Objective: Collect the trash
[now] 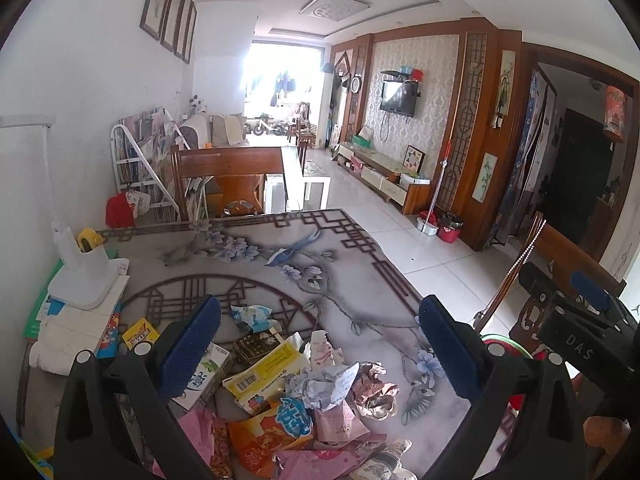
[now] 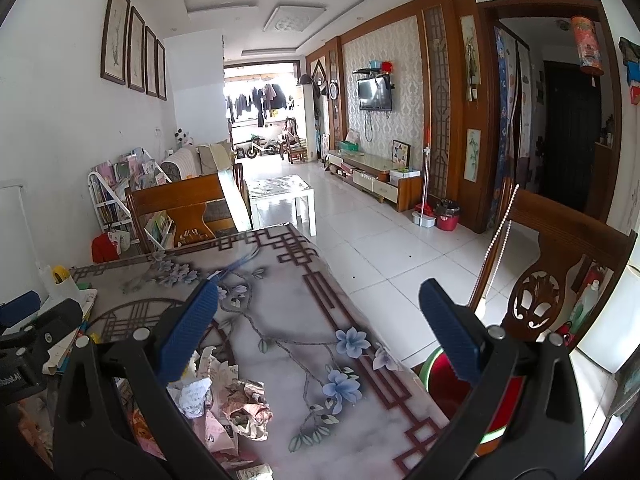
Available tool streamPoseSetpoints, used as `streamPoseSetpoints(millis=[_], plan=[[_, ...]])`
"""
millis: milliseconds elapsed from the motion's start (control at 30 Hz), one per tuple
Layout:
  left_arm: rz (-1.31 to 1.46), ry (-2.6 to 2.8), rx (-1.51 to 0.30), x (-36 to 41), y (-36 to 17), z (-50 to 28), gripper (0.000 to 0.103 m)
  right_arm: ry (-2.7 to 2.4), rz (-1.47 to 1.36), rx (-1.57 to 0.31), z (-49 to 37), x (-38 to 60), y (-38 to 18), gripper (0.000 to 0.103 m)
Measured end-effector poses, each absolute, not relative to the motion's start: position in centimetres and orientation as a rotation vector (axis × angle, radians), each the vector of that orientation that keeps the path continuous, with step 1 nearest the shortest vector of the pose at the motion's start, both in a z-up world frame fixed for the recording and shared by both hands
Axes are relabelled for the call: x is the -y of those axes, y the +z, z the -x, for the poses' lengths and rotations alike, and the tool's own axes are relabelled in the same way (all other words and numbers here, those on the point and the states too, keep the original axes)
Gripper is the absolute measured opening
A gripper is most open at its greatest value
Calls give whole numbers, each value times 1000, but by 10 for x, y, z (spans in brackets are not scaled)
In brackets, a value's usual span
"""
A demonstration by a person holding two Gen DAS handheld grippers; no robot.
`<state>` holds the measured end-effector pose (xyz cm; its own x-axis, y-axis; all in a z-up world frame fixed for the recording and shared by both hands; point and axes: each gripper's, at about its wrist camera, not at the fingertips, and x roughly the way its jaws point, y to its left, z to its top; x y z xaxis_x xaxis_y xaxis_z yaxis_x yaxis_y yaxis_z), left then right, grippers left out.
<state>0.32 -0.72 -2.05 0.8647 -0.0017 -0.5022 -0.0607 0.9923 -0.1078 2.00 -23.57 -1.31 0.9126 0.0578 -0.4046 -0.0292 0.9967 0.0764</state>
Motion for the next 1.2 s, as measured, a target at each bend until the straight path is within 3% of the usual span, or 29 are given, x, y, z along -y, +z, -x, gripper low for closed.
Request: streamPoseSetpoints(millis=[1200], plan=[[124, 35, -547, 7, -20, -6, 95, 52, -76, -461, -25, 236, -23, 99]])
